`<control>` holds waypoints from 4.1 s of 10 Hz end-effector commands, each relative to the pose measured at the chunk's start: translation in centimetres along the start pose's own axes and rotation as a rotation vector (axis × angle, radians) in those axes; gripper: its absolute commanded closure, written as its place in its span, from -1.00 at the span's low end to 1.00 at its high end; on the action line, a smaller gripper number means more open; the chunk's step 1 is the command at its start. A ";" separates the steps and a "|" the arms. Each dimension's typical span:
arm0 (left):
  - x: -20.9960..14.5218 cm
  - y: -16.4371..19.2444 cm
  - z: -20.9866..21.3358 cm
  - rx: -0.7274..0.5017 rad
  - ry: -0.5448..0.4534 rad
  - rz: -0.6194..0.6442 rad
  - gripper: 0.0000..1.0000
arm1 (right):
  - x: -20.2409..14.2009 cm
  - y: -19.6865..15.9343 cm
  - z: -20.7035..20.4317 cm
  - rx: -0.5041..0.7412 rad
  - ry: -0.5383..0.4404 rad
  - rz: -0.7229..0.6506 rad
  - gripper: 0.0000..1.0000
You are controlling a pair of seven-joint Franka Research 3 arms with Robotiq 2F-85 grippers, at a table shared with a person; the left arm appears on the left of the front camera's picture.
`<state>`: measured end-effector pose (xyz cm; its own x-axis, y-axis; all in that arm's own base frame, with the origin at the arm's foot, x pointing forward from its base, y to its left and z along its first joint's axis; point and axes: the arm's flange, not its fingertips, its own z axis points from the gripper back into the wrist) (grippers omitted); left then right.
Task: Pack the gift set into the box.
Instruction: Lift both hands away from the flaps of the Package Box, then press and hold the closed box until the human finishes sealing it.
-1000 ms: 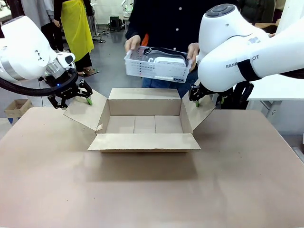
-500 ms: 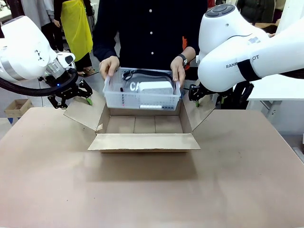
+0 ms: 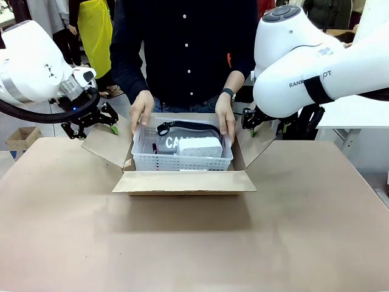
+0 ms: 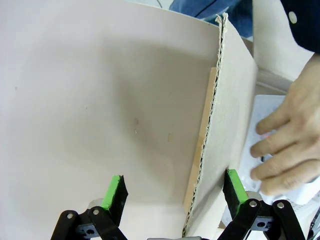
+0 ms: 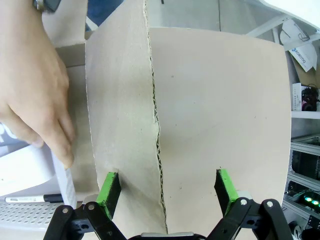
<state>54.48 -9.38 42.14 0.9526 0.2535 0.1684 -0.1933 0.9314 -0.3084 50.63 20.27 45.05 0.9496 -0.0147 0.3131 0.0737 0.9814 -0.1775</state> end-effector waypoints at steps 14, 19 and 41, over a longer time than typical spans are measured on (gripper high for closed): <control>-3.2 9.5 8.3 -0.639 0.035 -0.145 -1.00 | -4.0 -12.3 6.0 0.692 0.117 0.036 -1.00; -1.7 25.1 4.9 -1.275 0.057 0.161 -1.00 | -10.0 -25.2 -3.2 1.359 0.017 -0.375 -1.00; -4.5 20.9 8.7 -1.128 -0.018 -0.046 -1.00 | -8.5 -22.6 2.4 1.162 -0.014 -0.159 -1.00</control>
<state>44.51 11.24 42.90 0.9460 0.2449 0.2125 0.1741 0.1691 -0.9701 40.29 -1.38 48.56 0.9472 -0.1566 0.2799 -0.1536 0.5448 0.8244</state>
